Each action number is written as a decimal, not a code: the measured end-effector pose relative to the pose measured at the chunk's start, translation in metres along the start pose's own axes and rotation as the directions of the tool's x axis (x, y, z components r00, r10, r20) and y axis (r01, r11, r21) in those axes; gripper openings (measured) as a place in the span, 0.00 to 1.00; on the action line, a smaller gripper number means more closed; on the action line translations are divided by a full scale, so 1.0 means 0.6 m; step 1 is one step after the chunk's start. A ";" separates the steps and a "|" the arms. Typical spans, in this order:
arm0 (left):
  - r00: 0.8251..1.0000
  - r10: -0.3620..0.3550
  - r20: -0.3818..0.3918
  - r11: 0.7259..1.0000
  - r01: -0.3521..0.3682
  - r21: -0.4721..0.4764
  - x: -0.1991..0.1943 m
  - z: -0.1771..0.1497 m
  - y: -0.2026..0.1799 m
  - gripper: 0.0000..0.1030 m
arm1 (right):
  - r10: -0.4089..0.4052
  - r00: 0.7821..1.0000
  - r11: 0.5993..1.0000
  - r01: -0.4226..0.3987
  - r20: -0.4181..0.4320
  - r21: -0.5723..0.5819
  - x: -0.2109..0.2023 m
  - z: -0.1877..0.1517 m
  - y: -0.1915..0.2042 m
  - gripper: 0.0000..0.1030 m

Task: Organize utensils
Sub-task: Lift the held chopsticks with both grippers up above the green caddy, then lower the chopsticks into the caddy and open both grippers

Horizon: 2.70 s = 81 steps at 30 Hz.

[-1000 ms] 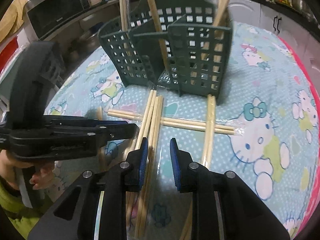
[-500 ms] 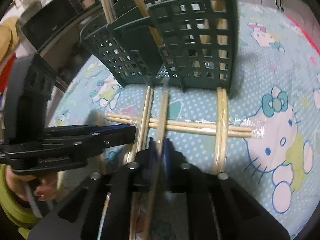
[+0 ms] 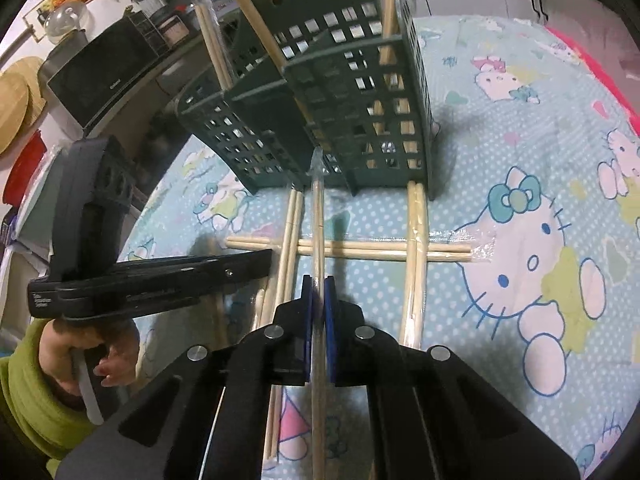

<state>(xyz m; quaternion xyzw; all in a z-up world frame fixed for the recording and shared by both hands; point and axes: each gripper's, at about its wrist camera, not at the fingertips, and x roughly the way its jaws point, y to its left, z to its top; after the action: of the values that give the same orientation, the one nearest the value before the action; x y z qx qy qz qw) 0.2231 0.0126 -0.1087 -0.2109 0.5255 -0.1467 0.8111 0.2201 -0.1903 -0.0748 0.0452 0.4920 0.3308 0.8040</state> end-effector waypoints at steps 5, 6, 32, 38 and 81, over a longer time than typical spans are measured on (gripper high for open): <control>0.998 -0.026 0.053 0.999 0.024 0.031 -0.038 -0.005 -0.012 0.03 | 0.009 0.999 1.000 -0.009 0.037 -0.014 -0.025 -0.004 0.013 0.05; 0.997 -0.029 0.070 0.999 0.026 0.044 -0.049 -0.005 -0.016 0.03 | 0.013 0.999 1.000 -0.012 0.047 -0.017 -0.032 -0.004 0.016 0.05; 0.909 -0.113 0.400 0.970 0.014 0.242 -0.287 0.052 -0.139 0.03 | 0.066 0.847 0.984 0.033 0.527 -0.176 -0.182 0.073 0.127 0.05; 0.867 -0.116 0.484 0.956 -0.035 0.291 -0.343 0.093 -0.176 0.03 | 0.059 0.738 0.984 0.071 0.672 -0.164 -0.212 0.143 0.125 0.05; 0.765 0.021 0.644 0.967 -0.180 0.182 -0.296 0.171 -0.089 0.30 | -0.098 0.656 0.976 0.209 0.748 -0.055 -0.074 0.205 0.061 0.26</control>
<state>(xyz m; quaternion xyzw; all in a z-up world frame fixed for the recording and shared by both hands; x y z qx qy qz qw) 0.2440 0.0671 0.0952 -0.1228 0.2091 -0.0834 0.9666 0.2901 -0.1563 0.0368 0.0788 0.1014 0.2475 0.9603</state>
